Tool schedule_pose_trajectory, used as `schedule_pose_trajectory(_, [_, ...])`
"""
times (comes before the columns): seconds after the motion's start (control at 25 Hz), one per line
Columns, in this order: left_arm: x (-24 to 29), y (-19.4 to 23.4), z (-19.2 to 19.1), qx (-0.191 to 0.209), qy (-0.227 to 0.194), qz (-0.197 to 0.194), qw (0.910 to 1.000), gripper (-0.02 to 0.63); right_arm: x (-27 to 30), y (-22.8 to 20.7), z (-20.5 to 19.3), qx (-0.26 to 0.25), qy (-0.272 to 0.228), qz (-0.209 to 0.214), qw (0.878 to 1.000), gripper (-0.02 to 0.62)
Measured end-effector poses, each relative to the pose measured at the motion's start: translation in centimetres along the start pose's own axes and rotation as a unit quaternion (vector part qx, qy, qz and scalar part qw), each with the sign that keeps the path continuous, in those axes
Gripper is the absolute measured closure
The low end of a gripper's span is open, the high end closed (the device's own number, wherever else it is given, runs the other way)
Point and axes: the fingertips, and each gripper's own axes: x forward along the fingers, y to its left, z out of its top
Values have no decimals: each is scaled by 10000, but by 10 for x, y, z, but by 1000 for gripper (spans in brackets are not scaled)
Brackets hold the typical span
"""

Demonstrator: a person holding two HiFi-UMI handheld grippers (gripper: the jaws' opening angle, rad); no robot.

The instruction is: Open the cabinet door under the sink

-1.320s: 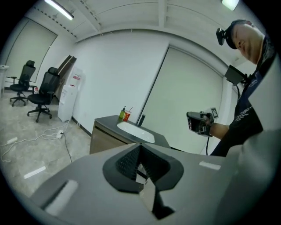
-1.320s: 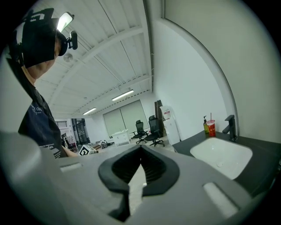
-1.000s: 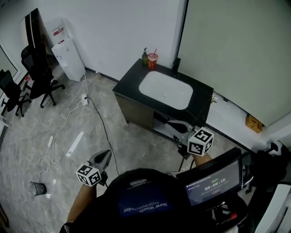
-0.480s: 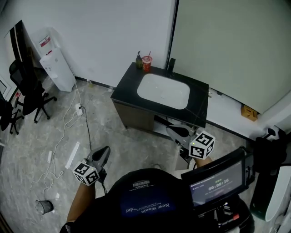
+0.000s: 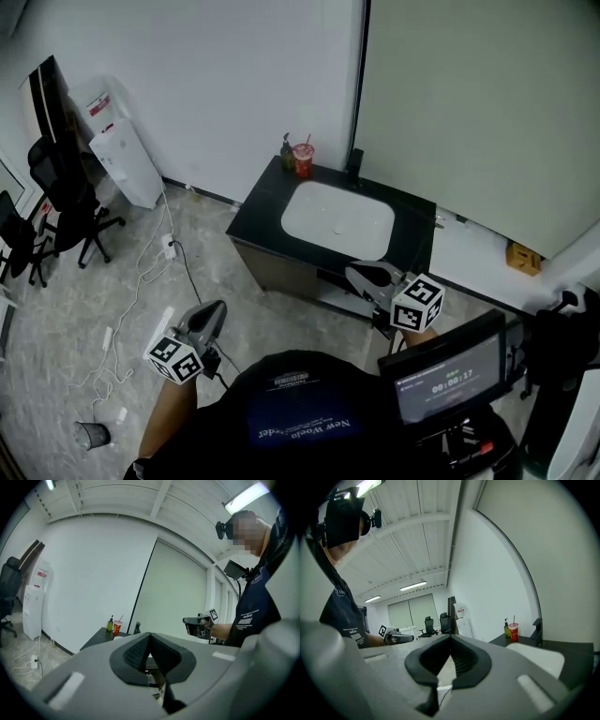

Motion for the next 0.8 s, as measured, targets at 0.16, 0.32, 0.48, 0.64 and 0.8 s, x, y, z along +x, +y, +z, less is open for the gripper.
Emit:
schedule_pose_trajectory(0.16, [36, -1, 8, -53, -45, -23, 10000, 606, 2, -26, 10, -40, -65, 104, 9999, 597])
schedule_pose_trajectory(0.32, [77, -16, 13, -77, 141, -267, 9995, 606, -3, -49, 9, -11, -121, 20, 9999, 597])
schedule_pose_trajectory(0.48, [112, -20, 13, 36, 317, -692, 9971, 606, -14, -66, 3, 122, -222, -224, 9994, 597])
schedule_pose_trajectory(0.64, [149, -10, 16, -6, 382, -1147, 9927, 606, -21, -85, 1, 217, -273, -686, 9970, 597])
schedule_pose_trajectory(0.8, [182, 8, 19, -47, 401, -1729, 9841, 606, -16, -99, 10, 104, -287, -1185, 9925, 597])
